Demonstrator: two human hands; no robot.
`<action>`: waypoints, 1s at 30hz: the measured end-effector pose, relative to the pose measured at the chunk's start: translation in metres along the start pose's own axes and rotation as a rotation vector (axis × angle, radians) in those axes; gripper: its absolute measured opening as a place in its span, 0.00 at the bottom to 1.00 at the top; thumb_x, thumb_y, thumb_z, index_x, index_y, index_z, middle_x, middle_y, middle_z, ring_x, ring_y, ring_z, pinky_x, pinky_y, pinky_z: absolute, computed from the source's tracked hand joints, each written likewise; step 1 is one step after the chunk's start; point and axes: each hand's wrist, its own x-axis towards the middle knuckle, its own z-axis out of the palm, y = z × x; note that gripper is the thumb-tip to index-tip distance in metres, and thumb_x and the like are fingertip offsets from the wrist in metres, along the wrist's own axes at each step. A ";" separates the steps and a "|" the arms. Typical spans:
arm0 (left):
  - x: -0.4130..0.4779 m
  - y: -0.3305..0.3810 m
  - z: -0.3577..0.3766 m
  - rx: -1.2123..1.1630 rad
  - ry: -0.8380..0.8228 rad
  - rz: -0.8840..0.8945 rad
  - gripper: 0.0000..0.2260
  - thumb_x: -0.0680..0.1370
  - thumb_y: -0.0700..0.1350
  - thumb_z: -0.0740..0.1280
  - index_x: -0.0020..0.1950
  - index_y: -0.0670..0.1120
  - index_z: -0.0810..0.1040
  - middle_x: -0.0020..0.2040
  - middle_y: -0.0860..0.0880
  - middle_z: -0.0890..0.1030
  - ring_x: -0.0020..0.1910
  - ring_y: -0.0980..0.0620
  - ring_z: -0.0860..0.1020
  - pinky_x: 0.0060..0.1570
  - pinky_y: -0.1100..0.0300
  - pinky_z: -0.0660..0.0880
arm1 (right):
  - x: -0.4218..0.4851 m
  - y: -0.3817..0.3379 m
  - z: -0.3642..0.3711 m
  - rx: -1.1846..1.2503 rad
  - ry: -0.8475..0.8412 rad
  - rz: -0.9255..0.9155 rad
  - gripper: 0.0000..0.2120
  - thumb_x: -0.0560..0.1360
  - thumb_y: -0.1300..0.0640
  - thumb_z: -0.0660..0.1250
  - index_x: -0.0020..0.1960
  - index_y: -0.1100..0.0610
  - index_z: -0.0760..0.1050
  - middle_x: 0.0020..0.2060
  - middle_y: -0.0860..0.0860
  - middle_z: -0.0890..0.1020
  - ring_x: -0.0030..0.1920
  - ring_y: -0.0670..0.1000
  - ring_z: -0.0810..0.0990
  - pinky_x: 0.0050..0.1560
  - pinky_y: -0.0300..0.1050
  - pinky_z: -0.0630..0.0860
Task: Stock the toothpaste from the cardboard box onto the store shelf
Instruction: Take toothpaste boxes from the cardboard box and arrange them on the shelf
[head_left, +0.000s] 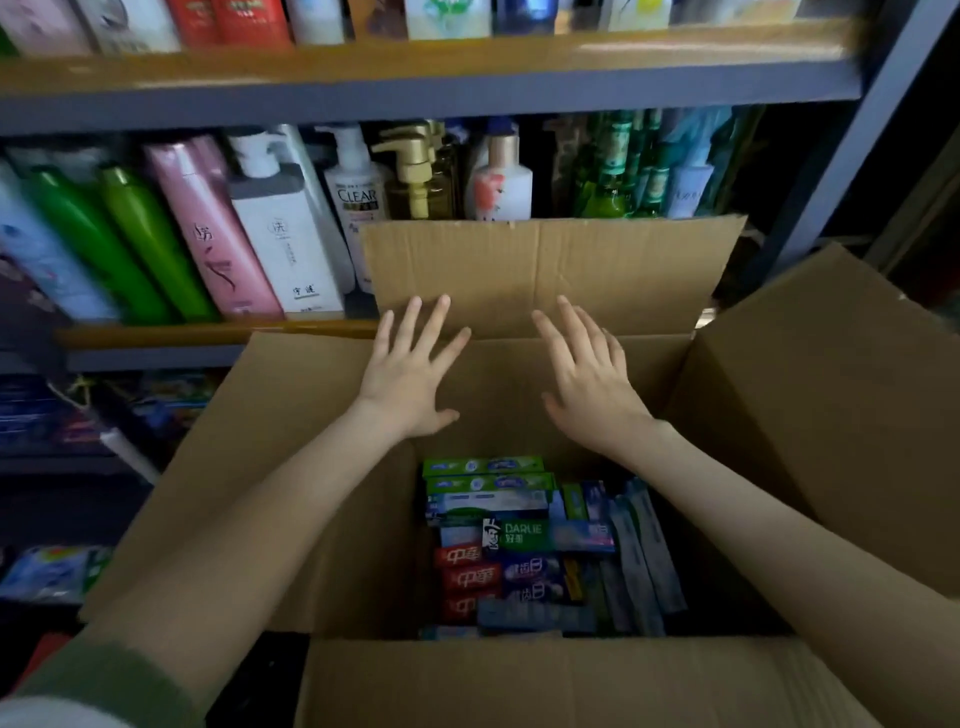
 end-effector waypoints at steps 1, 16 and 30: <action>0.003 -0.003 0.003 0.018 0.012 0.009 0.45 0.73 0.69 0.61 0.79 0.54 0.38 0.76 0.43 0.29 0.75 0.38 0.33 0.73 0.40 0.37 | 0.005 0.002 0.005 -0.007 -0.002 0.003 0.42 0.74 0.57 0.66 0.78 0.55 0.43 0.77 0.57 0.45 0.77 0.58 0.46 0.74 0.57 0.49; 0.008 -0.015 0.033 0.056 0.047 0.081 0.48 0.69 0.71 0.64 0.79 0.54 0.41 0.77 0.41 0.32 0.75 0.35 0.35 0.73 0.37 0.40 | 0.029 -0.003 0.076 -0.083 0.071 -0.079 0.44 0.67 0.55 0.74 0.77 0.59 0.56 0.74 0.61 0.62 0.72 0.61 0.63 0.69 0.60 0.62; -0.005 -0.011 0.036 0.213 -0.027 0.118 0.48 0.70 0.74 0.57 0.78 0.53 0.36 0.76 0.41 0.30 0.75 0.34 0.35 0.72 0.39 0.36 | -0.026 -0.013 0.143 -0.123 -0.181 -0.446 0.49 0.61 0.48 0.77 0.74 0.58 0.58 0.70 0.59 0.70 0.67 0.59 0.69 0.64 0.54 0.62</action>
